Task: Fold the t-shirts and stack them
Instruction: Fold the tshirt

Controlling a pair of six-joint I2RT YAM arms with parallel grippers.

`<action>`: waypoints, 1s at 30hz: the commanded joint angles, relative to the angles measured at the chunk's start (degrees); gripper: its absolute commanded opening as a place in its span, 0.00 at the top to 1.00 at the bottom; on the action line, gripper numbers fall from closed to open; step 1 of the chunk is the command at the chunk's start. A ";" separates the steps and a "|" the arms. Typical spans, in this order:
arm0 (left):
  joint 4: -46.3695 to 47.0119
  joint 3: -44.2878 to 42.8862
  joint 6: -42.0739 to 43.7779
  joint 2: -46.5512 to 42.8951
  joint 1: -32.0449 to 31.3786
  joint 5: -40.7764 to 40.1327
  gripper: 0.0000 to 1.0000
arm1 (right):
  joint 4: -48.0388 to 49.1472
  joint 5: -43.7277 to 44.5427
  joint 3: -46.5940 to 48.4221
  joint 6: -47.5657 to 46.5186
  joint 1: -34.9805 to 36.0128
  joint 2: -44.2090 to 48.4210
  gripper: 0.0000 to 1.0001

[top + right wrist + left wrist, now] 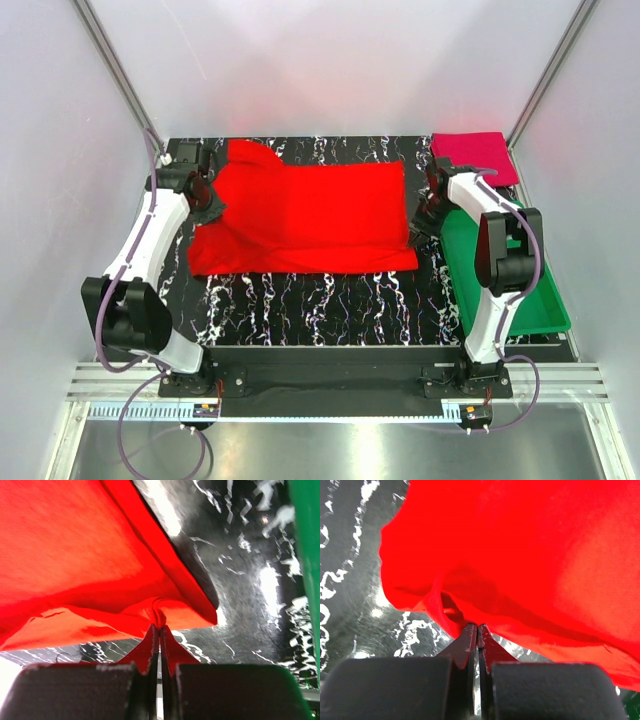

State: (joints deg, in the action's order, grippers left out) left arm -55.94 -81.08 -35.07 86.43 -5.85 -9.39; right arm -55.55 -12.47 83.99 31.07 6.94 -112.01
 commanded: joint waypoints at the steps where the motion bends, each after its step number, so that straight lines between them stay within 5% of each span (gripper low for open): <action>1: 1.98 -3.47 2.64 1.36 1.10 -0.46 1.00 | -0.96 -1.24 4.68 -0.92 -0.43 -1.28 1.00; 30: 2.42 -12.35 8.08 14.81 1.54 0.42 1.00 | -1.58 0.17 13.83 -1.63 -3.16 -10.51 1.00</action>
State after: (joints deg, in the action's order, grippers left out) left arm -55.31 -90.56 -28.71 100.20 -4.60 -8.03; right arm -56.73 -12.93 95.04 30.59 4.27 -121.86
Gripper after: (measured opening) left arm 0.016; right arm 0.012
